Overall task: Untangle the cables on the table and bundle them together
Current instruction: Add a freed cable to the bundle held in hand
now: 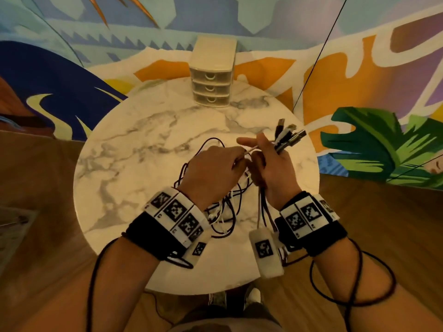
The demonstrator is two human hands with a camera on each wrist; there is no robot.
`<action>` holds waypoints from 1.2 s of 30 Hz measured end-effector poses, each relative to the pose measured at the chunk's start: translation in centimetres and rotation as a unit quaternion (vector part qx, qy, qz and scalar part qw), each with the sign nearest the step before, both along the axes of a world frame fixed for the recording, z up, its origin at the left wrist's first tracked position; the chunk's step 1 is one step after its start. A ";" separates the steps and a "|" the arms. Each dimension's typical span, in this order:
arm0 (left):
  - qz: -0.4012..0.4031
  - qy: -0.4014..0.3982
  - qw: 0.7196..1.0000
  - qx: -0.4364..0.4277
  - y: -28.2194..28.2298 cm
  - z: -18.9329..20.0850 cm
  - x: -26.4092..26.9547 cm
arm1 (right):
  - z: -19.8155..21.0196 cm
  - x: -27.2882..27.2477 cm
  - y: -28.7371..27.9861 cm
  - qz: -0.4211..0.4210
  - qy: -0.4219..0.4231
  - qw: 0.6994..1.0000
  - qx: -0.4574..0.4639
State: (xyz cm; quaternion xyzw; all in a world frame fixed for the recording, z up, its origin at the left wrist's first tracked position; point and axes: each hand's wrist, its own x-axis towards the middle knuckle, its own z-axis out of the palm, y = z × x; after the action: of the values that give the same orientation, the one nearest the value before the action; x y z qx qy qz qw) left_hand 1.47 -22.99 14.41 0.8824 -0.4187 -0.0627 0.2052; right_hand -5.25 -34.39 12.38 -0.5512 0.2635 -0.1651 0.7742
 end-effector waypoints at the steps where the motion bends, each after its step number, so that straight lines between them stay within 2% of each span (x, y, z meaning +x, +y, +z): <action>1: 0.008 0.038 0.999 0.026 0.7 -0.8 0.1 | 0.2 -0.2 -0.6 -0.014 -0.024 1.000 -0.004; 3: 0.041 0.119 0.989 0.077 2.9 -2.8 1.0 | 0.6 -0.7 -2.1 -0.052 -0.054 0.997 -0.006; 4: 0.060 0.127 0.986 0.087 4.1 -3.7 1.6 | 0.6 -1.0 -2.9 -0.068 -0.059 0.996 -0.006; 5: 0.079 0.105 0.988 0.081 5.0 -4.3 2.2 | 0.6 -1.4 -3.5 -0.079 -0.058 0.995 -0.006; 8: 0.141 -0.045 0.989 -0.027 6.3 -4.4 4.0 | 0.1 -2.5 -4.0 -0.089 -0.035 0.995 -0.021; 10: 0.155 -0.073 0.982 -0.074 5.8 -3.8 4.3 | -0.2 -3.3 -4.2 -0.091 -0.030 0.995 -0.028; 12: 0.125 0.006 0.992 -0.035 4.9 -3.5 3.9 | -0.2 -4.3 -4.8 -0.107 -0.024 0.994 -0.020; 15: -0.012 0.137 0.988 0.074 2.2 -3.2 0.8 | 0.2 -6.4 -6.5 -0.118 -0.006 0.992 -0.040; 20: -0.162 0.172 0.971 0.034 -6.0 -1.2 -7.1 | 0.8 -10.9 -9.0 -0.142 0.024 0.985 -0.099; 22: -0.177 0.226 0.958 -0.004 -9.4 -0.3 -9.3 | 1.0 -13.4 -10.4 -0.164 0.055 0.977 -0.122; 24: -0.136 0.296 0.943 -0.074 -11.8 0.2 -10.3 | 1.3 -15.9 -11.7 -0.176 0.102 0.966 -0.158; 26: -0.111 0.374 0.916 -0.098 -13.6 -1.0 -11.2 | 1.9 -19.0 -13.1 -0.190 0.136 0.956 -0.180; 28: -0.115 0.425 0.897 -0.046 -14.5 -3.8 -12.5 | 2.3 -21.5 -14.1 -0.206 0.145 0.947 -0.197; 30: -0.119 0.444 0.887 0.035 -14.9 -7.7 -14.4 | 2.6 -23.7 -15.1 -0.232 0.145 0.939 -0.210; 32: -0.150 0.377 0.898 0.172 -14.8 -11.3 -16.4 | 2.6 -25.4 -15.8 -0.254 0.137 0.935 -0.206; 34: -0.192 0.244 0.903 0.296 -14.6 -13.1 -17.9 | 2.8 -26.7 -16.1 -0.262 0.124 0.937 -0.197; 35: -0.199 0.218 0.907 0.300 -15.1 -12.9 -18.9 | 2.9 -27.5 -16.3 -0.263 0.116 0.937 -0.197; 36: -0.205 0.226 0.914 0.267 -15.8 -12.2 -19.6 | 3.0 -27.9 -16.4 -0.262 0.109 0.938 -0.199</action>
State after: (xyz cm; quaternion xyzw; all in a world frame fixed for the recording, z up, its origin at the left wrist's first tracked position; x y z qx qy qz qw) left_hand -18.17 -38.74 2.22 0.7614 -0.5003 -0.4109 0.0335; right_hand -33.19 -50.80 15.38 -0.6201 0.4431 -0.3496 0.5449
